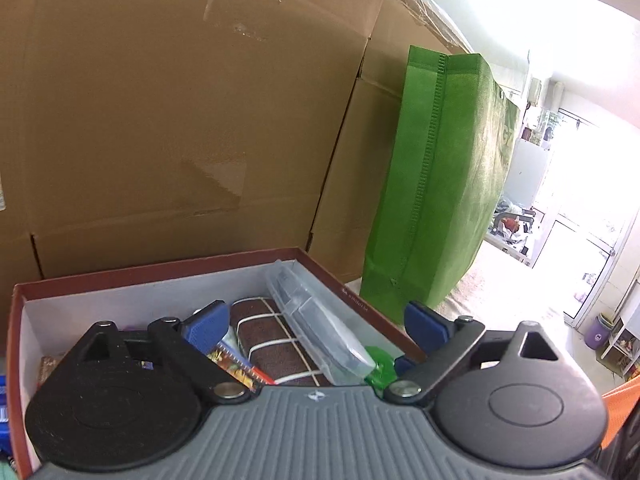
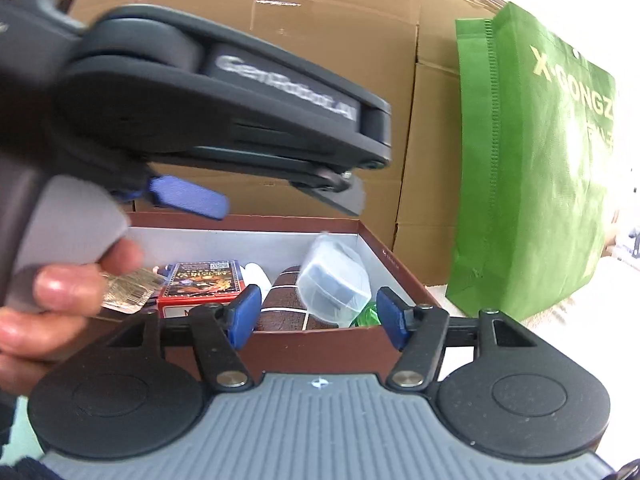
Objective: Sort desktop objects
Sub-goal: 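Lower the glasses case into the box and open the left gripper, then withdraw the left gripper from the box back to the table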
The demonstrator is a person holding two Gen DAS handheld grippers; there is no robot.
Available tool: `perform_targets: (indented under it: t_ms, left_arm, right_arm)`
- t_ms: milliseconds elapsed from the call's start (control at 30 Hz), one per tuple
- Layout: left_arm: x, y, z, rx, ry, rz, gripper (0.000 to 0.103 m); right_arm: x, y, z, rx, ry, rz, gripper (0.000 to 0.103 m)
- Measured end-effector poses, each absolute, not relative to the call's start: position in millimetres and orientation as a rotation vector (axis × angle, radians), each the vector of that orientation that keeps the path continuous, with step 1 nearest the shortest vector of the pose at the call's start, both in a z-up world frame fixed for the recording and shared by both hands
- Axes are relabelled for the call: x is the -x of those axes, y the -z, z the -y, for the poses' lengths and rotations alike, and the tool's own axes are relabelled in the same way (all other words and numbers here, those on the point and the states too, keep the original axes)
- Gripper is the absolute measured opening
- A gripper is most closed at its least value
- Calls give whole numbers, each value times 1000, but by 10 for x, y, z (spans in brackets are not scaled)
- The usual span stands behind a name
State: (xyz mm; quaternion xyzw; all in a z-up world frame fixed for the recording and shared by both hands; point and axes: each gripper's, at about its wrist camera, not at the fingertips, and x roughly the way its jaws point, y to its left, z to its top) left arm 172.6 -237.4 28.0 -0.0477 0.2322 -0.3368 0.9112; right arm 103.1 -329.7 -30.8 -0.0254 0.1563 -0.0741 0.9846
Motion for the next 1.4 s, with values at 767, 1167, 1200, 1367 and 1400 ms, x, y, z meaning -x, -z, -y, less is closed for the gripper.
perform_targets:
  t_ms: [767, 1167, 1200, 1367, 1400]
  left_arm:
    - [-1176, -123, 1771, 169, 511, -588, 99]
    - [-937, -90, 1436, 151, 443, -557, 99]
    - [-908, -73, 1397, 154, 446, -557, 99]
    - [-795, 78, 1082, 193, 399, -589, 99]
    - [-780, 112, 1009, 202, 384, -598, 99]
  right_arm:
    - [-637, 246, 2895, 73, 102, -345, 90]
    - [-565, 289, 2574, 113, 13, -387, 91]
    - [-554, 290, 2551, 115, -1, -389, 91]
    - [-540, 332, 2369, 128, -72, -407, 90]
    - [-552, 339, 2331, 129, -90, -415, 90]
